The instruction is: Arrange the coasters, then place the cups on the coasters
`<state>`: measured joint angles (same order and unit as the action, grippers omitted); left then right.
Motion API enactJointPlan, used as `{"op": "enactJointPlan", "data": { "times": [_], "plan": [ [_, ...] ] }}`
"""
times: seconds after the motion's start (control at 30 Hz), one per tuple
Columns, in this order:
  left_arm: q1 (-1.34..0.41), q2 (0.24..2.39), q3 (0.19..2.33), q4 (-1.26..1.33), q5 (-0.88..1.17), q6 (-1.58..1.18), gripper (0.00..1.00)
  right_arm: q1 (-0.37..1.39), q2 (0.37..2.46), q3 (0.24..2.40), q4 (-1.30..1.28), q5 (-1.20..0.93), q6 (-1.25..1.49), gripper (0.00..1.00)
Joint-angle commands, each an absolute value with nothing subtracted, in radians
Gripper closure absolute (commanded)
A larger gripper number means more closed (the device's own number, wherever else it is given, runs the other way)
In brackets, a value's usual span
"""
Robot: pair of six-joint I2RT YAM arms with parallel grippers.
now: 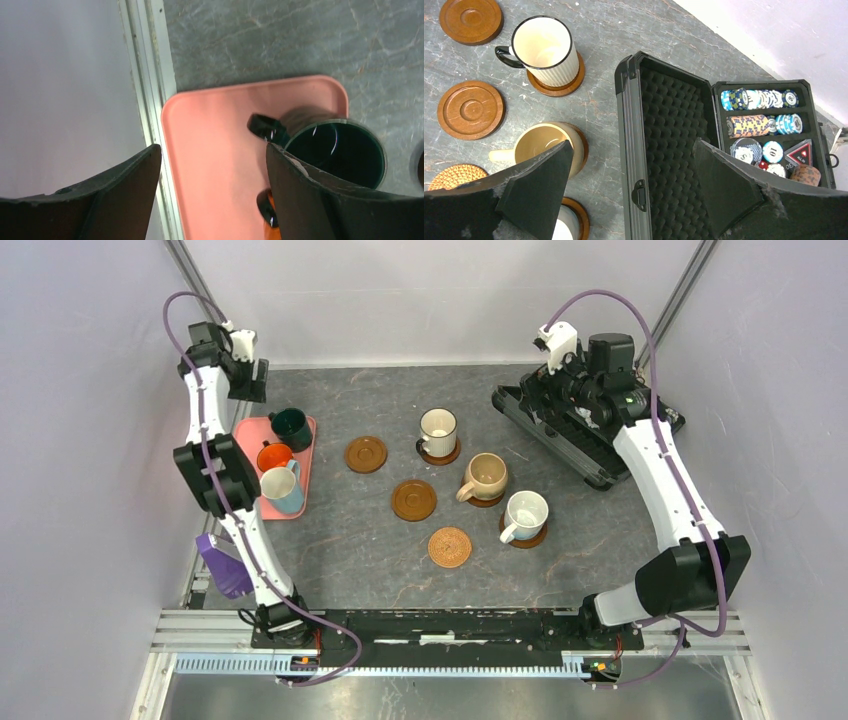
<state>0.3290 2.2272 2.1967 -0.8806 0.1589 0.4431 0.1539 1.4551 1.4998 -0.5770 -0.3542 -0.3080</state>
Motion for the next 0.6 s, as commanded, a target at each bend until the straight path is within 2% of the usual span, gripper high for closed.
{"op": "enactJointPlan", "data": {
  "times": [0.0, 0.27, 0.57],
  "plan": [
    [0.308, 2.297, 2.304, -0.819, 0.123, 0.376, 0.17, 0.15, 1.456, 1.512, -0.556, -0.331, -0.277, 0.02],
    [0.303, 2.362, 2.332, -0.868, 0.171, 0.429, 0.17, 0.15, 1.469, 1.516, -0.553, -0.299, -0.265, 0.02],
    [0.308, 2.36, 2.298, -0.953, 0.163, 0.523, 0.29, 0.151, 1.475, 1.515, -0.549, -0.295, -0.264, 0.02]
  ]
}}
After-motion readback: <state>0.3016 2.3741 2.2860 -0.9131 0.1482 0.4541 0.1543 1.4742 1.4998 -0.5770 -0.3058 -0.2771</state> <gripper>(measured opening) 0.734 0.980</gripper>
